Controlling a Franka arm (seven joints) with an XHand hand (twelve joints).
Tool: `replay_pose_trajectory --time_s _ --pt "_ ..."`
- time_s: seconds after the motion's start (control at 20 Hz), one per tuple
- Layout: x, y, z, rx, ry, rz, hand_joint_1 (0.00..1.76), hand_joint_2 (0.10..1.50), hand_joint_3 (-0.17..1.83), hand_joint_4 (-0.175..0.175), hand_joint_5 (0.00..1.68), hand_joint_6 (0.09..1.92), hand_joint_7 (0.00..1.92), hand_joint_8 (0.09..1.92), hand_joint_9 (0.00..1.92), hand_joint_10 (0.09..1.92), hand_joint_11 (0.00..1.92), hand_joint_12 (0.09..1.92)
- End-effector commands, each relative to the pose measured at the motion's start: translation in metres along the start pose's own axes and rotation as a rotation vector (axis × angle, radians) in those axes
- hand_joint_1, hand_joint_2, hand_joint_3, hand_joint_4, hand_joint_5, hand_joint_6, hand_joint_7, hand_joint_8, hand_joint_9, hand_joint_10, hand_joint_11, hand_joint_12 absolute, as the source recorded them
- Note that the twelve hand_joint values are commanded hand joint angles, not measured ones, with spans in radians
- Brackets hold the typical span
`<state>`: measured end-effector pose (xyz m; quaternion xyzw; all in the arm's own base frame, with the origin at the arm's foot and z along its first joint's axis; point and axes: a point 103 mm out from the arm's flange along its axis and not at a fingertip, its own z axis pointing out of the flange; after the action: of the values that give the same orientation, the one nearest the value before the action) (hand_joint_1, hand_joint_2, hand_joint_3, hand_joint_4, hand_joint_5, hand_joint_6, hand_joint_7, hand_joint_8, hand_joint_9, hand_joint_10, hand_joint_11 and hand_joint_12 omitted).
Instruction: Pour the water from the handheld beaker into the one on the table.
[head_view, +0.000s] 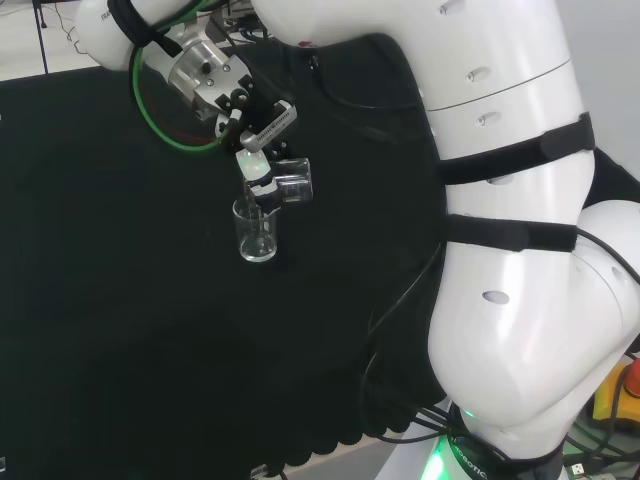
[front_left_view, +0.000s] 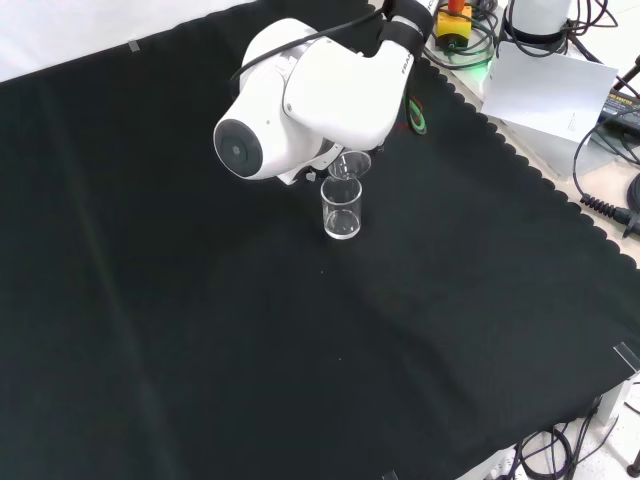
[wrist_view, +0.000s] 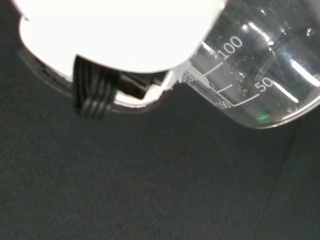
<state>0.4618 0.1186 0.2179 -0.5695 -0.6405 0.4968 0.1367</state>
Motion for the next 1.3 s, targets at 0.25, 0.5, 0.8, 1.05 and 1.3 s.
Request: replay_pose_trajectory --time_s 0.25,0.5,0.8,1.05,1.3 --pt "-0.002 0.0 0.002 0.004 0.002 0.003 1.32 0.46 1.06 -0.149 1.15 0.98 1.35 0.89 1.48 0.89 1.14 0.85" --pt "-0.002 -0.001 0.002 0.006 -0.014 0.02 1.32 0.46 1.06 -0.149 1.15 0.98 1.34 0.9 1.48 0.89 1.14 0.85" --pt "0.003 -0.006 0.001 0.015 -0.042 0.052 1.32 0.46 1.06 -0.165 1.15 0.98 1.35 0.89 1.48 0.89 1.14 0.85" --pt "0.001 -0.008 -0.002 -0.018 -0.021 0.042 1.32 0.46 1.06 -0.169 1.14 0.98 1.35 0.89 1.48 0.89 1.14 0.85" --pt "0.004 -0.012 -0.002 -0.069 -0.017 0.005 1.32 0.46 1.06 -0.171 1.14 0.98 1.35 0.89 1.48 0.89 1.14 0.85"
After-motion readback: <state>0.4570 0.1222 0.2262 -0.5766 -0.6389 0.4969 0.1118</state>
